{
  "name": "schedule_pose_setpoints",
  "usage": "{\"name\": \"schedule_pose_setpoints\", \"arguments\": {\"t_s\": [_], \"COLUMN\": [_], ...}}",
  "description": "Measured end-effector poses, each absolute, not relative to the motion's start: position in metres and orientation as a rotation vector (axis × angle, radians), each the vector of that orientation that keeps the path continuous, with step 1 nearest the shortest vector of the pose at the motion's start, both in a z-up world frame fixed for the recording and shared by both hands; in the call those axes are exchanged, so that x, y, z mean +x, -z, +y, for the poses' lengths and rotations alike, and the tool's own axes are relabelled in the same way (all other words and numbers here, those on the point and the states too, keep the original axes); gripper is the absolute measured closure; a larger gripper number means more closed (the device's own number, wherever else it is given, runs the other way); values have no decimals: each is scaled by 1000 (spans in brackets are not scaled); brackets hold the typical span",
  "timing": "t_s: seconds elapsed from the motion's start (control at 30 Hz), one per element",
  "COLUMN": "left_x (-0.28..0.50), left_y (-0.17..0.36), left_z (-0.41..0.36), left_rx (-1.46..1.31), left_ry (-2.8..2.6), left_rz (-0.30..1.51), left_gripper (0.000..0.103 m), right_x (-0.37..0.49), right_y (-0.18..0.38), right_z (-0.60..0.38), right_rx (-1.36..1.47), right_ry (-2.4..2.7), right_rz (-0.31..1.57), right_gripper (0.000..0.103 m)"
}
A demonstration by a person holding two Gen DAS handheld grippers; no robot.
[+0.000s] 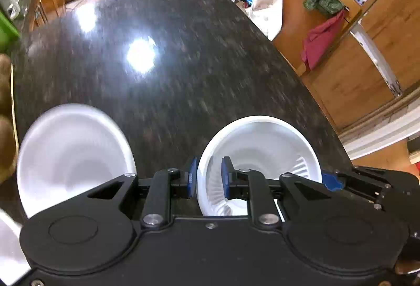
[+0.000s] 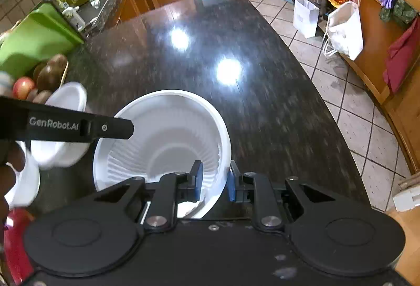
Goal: Organize plates and bowls
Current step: 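Carry the white bowl with both grippers toward another white bowl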
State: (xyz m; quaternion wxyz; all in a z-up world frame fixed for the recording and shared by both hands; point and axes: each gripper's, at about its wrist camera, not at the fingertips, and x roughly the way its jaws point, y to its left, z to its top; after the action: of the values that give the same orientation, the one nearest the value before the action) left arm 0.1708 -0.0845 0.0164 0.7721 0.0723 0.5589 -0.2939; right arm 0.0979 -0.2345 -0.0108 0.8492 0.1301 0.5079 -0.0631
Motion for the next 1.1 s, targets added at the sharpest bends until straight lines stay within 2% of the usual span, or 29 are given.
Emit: {"name": "schedule_pose_setpoints", "arguments": {"t_s": [0.57,1.1], "left_x": [44,17], "left_y": [-19,-19], "left_z": [-50,-38], "left_rx": [74,64], "left_ry": [550,416], "left_rz": [1225,1183], "left_gripper": [78,78], "right_x": [-14,-41], "right_y": [5,3], "right_z": [-209,-200], "right_rx": [282,238], "right_ry": [81,91], "right_rz": [1141,1124], "right_gripper": [81,80]}}
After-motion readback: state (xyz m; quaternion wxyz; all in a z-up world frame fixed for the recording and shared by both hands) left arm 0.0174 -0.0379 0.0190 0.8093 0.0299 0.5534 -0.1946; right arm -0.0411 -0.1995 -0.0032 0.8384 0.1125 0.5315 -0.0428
